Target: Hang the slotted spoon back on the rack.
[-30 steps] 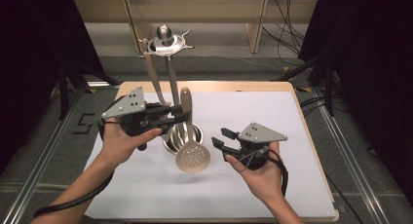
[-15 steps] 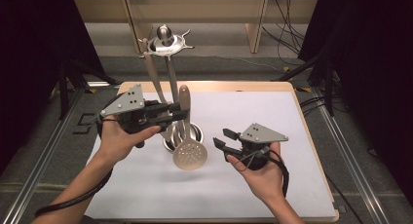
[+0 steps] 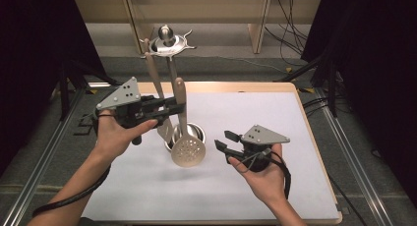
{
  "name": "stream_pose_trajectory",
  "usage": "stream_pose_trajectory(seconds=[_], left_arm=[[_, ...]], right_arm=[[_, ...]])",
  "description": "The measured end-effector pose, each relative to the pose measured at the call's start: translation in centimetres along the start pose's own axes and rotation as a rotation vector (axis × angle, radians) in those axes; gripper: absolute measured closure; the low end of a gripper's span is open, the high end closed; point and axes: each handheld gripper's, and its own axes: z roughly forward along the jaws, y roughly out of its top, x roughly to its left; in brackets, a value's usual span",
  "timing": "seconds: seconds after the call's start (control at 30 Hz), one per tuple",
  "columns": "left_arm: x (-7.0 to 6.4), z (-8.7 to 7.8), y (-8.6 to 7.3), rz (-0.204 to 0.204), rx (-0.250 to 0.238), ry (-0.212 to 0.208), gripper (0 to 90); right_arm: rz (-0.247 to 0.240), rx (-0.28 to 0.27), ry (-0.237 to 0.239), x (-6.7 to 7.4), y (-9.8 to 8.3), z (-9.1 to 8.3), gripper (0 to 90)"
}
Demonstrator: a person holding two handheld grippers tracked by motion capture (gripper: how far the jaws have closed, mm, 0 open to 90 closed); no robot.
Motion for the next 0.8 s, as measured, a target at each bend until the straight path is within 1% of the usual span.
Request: stream_pose_trajectory(seconds=[0.13,0.23,0.27,0.3,0.43,0.47,0.5,0.57,0.6,0.7,0.77,0.8], left_arm=[[0.2,0.0,0.1,-0.003,-0.001,0.005,74.0],[0.3,0.0,0.2,-0.005,-0.002,0.011,74.0],[0.3,0.0,0.2,-0.005,-0.003,0.012,74.0],[0.4,0.0,0.3,-0.003,-0.003,0.013,74.0],[0.5,-0.1,0.5,0.003,-0.005,0.017,74.0],[0.5,-0.1,0.6,0.000,-0.005,0.019,74.0],[0.5,-0.2,0.7,-0.002,-0.006,0.021,74.0],[0.5,-0.2,0.9,-0.003,-0.009,0.023,74.0],[0.6,-0.2,1.0,-0.001,-0.011,0.023,74.0],[0.6,-0.2,1.2,0.001,-0.014,0.023,74.0],[0.6,-0.2,1.3,-0.007,-0.016,0.025,74.1],[0.7,-0.2,1.3,-0.009,-0.017,0.025,74.0]], right_arm=[[-0.007,-0.005,0.001,0.0,0.0,0.0,55.6],[-0.005,0.003,-0.001,0.0,0.1,-0.1,55.4],[-0.017,-0.015,-0.001,-0.1,0.1,0.0,55.4],[-0.007,-0.011,0.011,-0.1,0.1,0.0,55.4],[0.000,-0.008,0.008,-0.1,0.1,0.0,55.3],[0.000,-0.004,0.004,-0.1,0.1,0.0,55.3],[-0.012,-0.006,-0.002,-0.1,0.1,0.1,55.3],[-0.010,-0.008,0.001,-0.1,0.1,0.1,55.3],[-0.007,-0.017,-0.005,-0.1,0.1,0.1,55.3],[-0.014,-0.008,0.009,-0.2,0.1,0.1,55.2],[-0.002,-0.004,0.007,-0.2,0.1,0.0,55.2],[-0.008,-0.002,-0.002,-0.2,0.1,0.0,55.1]])
